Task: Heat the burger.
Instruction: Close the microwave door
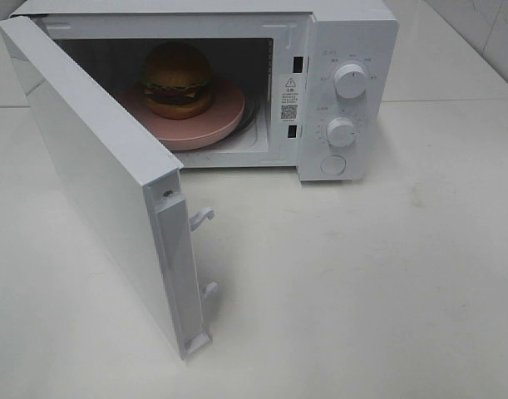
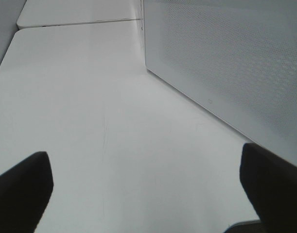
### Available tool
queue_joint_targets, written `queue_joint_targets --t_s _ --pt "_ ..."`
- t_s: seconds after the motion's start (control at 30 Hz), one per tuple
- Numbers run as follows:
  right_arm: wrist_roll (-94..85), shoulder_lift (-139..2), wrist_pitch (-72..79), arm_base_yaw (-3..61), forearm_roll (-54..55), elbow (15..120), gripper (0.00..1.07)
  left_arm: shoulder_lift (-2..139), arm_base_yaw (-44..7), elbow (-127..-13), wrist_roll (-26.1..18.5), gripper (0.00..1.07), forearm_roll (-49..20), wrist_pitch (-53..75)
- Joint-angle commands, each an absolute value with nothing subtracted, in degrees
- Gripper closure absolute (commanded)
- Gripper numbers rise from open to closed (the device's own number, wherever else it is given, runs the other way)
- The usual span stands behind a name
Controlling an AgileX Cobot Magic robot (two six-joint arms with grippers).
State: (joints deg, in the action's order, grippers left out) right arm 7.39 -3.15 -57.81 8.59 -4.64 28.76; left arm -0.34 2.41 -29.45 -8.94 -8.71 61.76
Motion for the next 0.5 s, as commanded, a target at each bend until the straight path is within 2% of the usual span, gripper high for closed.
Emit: queue_joint_targets --t_s 0.03,0.5 --pt "7.28 1.78 -57.24 6.70 -4.47 28.59 0.36 -0.97 2.06 -29.45 -8.42 0.09 -8.94 61.25" --pt "6.93 1.89 -57.24 6.70 -4.47 28.59 0.36 -0.86 2.06 -29.45 -8.42 0.09 -8.94 61.25"
